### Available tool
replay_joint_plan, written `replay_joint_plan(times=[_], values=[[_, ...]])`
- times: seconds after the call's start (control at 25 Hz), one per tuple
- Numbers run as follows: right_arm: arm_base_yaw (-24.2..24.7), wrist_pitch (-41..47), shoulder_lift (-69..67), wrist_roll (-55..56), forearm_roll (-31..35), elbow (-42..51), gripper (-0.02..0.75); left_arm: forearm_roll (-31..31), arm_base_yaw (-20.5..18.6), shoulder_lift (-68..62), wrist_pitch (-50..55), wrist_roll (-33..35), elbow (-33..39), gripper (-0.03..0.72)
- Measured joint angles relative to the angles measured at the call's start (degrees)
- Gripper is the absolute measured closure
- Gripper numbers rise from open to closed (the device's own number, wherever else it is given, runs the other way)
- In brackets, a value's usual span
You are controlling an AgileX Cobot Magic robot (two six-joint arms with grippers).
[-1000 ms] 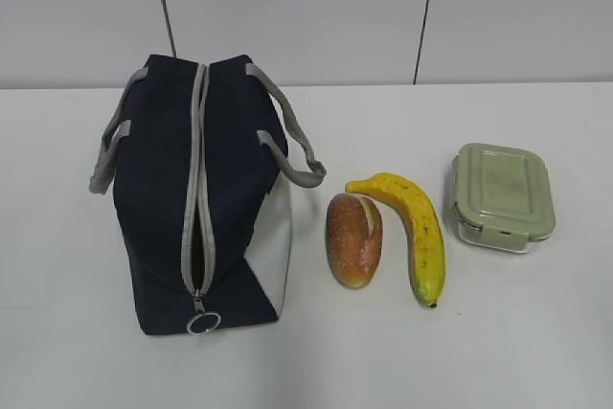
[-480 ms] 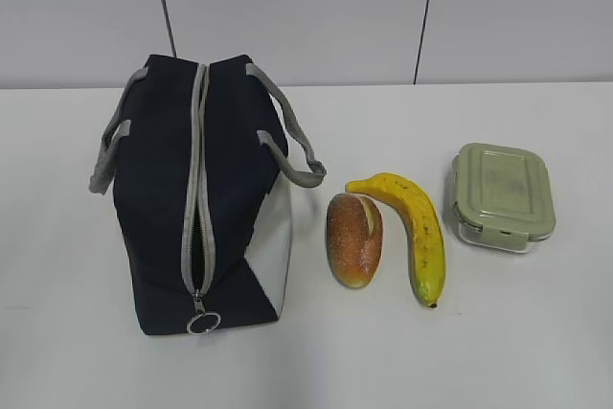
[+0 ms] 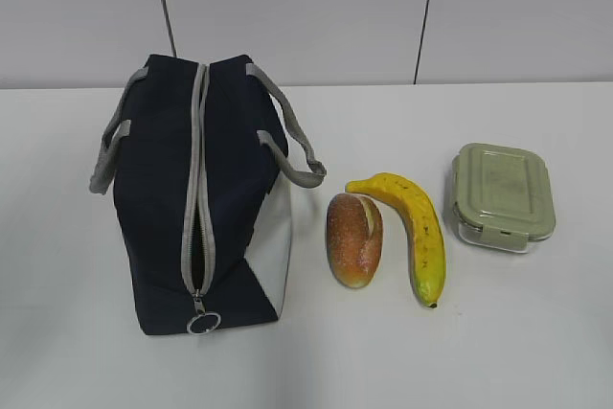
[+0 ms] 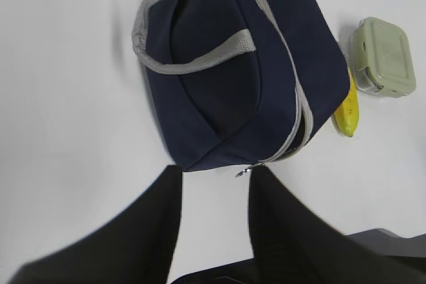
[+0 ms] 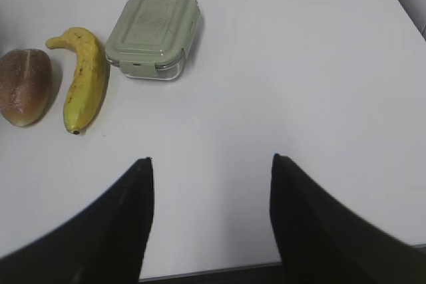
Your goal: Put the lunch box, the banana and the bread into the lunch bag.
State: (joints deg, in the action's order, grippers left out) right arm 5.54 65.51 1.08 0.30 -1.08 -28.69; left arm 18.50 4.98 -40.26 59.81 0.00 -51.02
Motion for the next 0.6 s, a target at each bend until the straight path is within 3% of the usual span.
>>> replay_joint_plan(times=[0.36, 0.6], values=[[0.0, 0.0, 0.0, 0.0, 0.0, 0.0, 0.321, 3.41, 4.12, -18.94, -1.04, 0.0, -9.54, 0.291], [0.0, 0.0, 0.0, 0.0, 0.0, 0.0, 0.321, 4.77, 7.68, -30.62, -1.65, -1.08, -15.65, 0.264]])
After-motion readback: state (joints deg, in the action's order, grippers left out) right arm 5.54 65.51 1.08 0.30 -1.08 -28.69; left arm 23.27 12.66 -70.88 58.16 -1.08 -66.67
